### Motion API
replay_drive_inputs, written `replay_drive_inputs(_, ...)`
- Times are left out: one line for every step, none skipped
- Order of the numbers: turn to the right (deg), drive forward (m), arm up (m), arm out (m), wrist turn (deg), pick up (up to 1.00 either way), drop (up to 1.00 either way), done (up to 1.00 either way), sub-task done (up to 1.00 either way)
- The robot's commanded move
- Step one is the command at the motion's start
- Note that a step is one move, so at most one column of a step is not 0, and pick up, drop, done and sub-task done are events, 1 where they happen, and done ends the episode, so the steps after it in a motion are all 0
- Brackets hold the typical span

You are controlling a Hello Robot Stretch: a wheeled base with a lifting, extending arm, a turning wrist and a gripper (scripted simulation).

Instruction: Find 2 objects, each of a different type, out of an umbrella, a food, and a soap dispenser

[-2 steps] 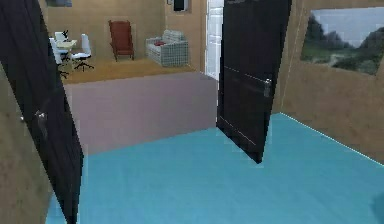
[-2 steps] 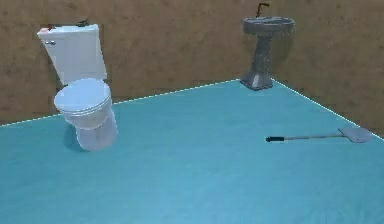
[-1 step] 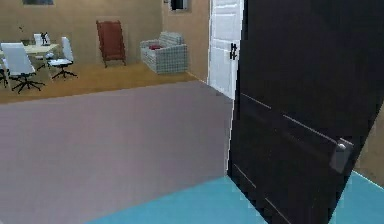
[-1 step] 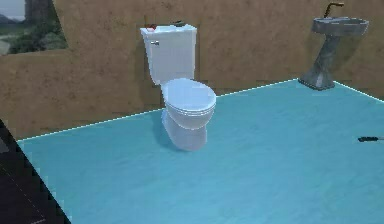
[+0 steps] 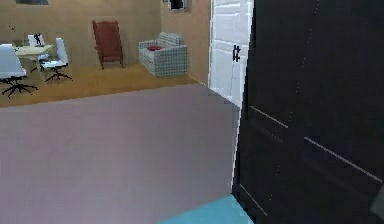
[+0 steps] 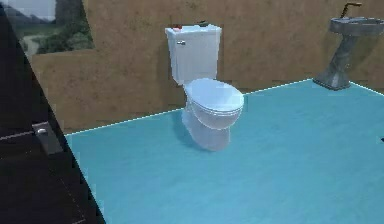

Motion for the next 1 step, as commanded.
replay_drive_inputs(-21.0,0.00,0.00,0.00,0.0,0.00,0.00,0.00,0.00)
